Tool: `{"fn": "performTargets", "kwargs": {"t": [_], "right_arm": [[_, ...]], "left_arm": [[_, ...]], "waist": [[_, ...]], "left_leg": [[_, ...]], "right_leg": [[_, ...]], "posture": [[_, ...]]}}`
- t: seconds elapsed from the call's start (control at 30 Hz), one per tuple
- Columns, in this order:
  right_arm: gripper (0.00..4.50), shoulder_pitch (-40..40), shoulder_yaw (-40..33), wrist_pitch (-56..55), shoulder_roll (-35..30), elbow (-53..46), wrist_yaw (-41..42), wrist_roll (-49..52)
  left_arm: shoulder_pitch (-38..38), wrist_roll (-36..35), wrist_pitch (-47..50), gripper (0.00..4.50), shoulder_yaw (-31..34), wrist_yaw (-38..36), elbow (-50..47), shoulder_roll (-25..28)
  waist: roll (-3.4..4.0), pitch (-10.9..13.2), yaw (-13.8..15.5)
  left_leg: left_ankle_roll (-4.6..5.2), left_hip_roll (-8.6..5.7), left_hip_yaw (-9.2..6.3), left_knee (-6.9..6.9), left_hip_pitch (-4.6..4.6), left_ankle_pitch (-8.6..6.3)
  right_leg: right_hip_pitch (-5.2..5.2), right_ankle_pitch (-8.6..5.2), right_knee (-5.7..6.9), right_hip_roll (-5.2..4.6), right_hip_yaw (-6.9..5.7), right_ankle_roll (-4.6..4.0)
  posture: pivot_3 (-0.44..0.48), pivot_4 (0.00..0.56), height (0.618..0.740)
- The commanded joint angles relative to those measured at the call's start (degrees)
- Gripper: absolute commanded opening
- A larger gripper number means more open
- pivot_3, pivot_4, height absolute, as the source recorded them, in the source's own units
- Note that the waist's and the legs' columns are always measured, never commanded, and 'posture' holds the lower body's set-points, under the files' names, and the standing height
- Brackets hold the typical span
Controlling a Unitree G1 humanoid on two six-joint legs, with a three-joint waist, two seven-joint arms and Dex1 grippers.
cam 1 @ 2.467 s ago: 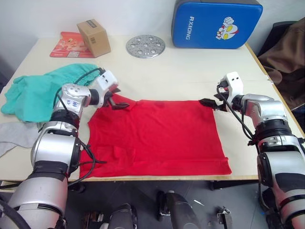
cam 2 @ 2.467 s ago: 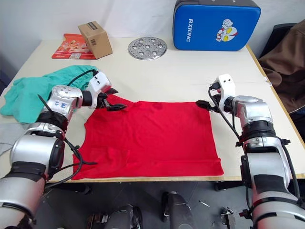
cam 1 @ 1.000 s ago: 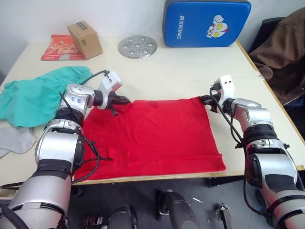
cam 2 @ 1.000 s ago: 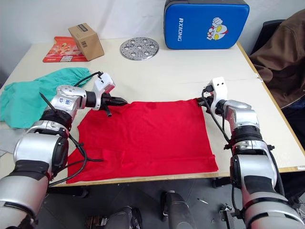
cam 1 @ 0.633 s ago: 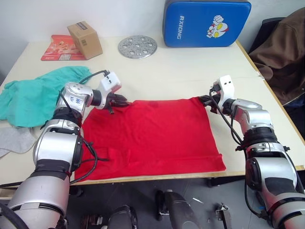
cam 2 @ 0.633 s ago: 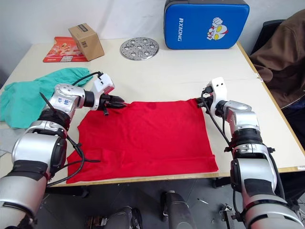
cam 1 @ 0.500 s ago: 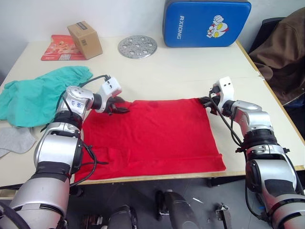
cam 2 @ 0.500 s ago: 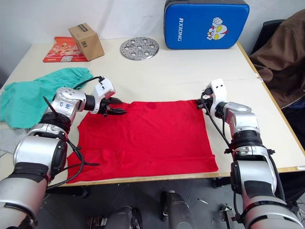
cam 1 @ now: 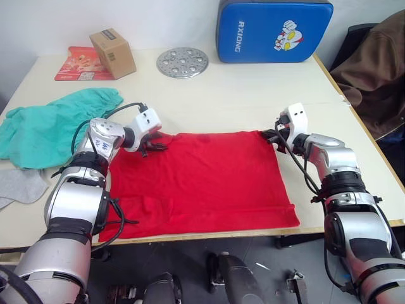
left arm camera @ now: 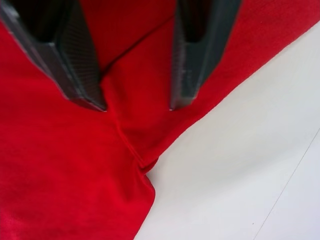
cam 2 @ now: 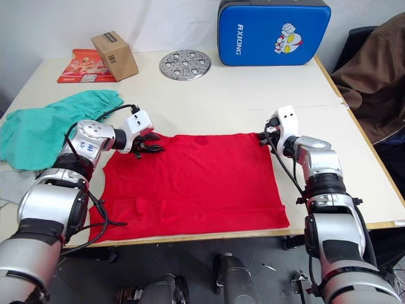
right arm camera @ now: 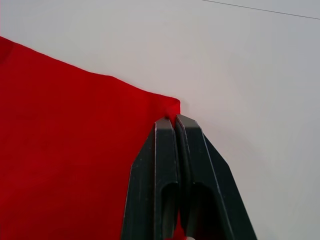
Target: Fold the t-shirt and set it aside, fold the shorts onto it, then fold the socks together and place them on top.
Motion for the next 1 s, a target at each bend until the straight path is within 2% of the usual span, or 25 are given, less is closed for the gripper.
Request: {"fn": "performTargets", "kwargs": {"t": [0.03,0.1,0.13,0.43,0.63,1.0], "right_arm": [[0.0,-0.9,0.0,0.2,0.0,-2.2,-0.1,0.1],[0.0,-0.9,0.1,0.3,0.0,-2.3,0.0,0.0],[0.0,-0.9,0.1,0.3,0.0,-2.3,0.0,0.0],[0.0,0.1,-0.3,-3.0,-0.1,-4.6,0.6,0.4],[0.0,6.1,0.4,-9.6,-1.3,-15.6,4.4,0.6],[0.0,18.8,2.6,-25.2,-5.1,-29.6,9.6,-1.0]], "left_arm": [[-0.3,0.4,-0.4,0.93,0.1,0.7,-0.1,1.0],[-0.7,-0.2,0.1,0.22,0.6,0.5,0.0,1.0],[-0.8,-0.5,0.3,0.02,0.8,0.4,0.0,0.9],[-3.0,-3.1,5.0,0.02,2.9,-4.0,-0.7,0.5],[-4.6,-3.4,9.1,0.02,2.6,-8.6,-3.7,0.6],[-3.8,-0.4,6.4,0.02,0.3,-5.4,-4.1,4.2]], "waist": [[0.0,0.0,0.0],[0.0,0.0,0.0],[0.0,0.0,0.0],[0.0,0.0,0.0],[0.0,0.0,0.1],[-0.01,0.0,0.0]], "left_leg": [[0.0,0.0,0.0,0.0,0.0,0.0],[0.0,0.0,0.0,0.0,0.0,0.0],[0.0,0.0,0.0,0.0,0.0,0.0],[0.01,0.0,0.0,0.0,-0.01,0.01],[-0.01,-0.01,-0.01,-0.01,-0.02,0.01],[-0.08,0.01,-0.01,-0.05,0.03,0.03]], "right_leg": [[0.0,0.0,0.0,0.0,0.0,0.0],[0.0,0.0,0.0,0.0,0.0,0.0],[0.0,0.0,0.0,0.0,0.0,0.0],[-0.01,0.0,0.0,0.0,0.0,0.0],[0.0,0.0,-0.01,0.02,0.0,0.0],[0.0,-0.01,-0.01,0.06,0.01,-0.01]], "posture": [[0.0,0.15,0.74],[0.0,0.15,0.74],[0.0,0.15,0.74],[0.0,0.15,0.74],[0.0,0.15,0.74],[0.0,0.15,0.74]]}}
